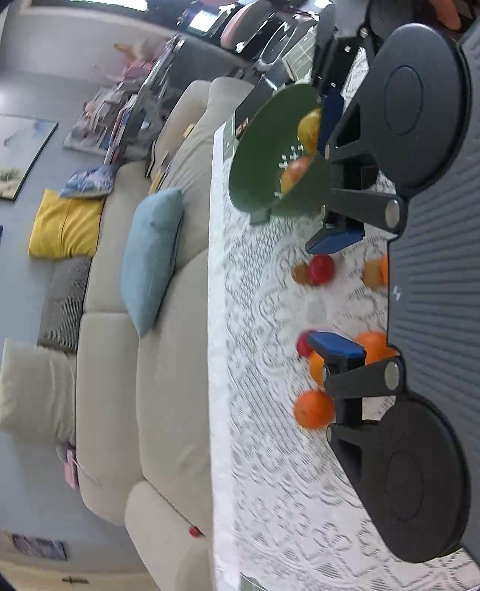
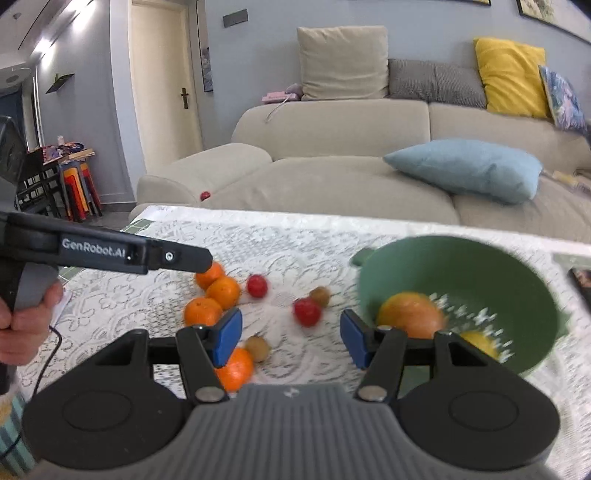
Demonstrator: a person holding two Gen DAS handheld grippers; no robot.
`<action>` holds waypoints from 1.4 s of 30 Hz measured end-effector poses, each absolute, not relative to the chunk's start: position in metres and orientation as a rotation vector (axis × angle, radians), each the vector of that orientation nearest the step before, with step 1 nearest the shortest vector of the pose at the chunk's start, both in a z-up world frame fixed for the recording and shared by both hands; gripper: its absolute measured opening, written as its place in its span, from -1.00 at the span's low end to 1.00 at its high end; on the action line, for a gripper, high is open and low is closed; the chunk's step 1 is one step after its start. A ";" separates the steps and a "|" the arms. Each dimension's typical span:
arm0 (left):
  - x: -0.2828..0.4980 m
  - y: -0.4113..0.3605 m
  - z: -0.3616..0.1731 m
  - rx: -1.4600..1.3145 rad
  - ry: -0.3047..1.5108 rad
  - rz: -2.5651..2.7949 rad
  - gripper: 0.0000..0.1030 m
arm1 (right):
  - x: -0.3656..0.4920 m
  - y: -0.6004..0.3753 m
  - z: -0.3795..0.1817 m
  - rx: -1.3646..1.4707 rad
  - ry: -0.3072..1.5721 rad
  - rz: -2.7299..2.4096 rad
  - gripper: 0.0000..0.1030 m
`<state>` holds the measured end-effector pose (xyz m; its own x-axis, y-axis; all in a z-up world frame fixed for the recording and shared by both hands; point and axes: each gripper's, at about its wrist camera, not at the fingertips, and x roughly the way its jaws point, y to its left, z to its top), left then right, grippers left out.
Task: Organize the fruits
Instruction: 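Move both tools away from the colander toward the oranges, then grasp an orange with the left tool while the right tool grasps another orange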
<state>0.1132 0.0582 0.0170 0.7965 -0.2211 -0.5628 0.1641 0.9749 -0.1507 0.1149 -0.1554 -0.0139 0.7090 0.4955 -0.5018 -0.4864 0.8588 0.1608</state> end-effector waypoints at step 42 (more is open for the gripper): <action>0.125 0.076 -0.060 -0.078 0.653 -0.083 0.02 | 0.124 -0.084 -0.087 -0.049 0.663 0.559 -0.15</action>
<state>0.1254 0.0763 -0.0597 0.7910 -0.1015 -0.6033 0.0524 0.9938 -0.0984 0.1243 -0.0842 -0.0868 0.6466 0.4761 -0.5960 -0.5068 0.8521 0.1309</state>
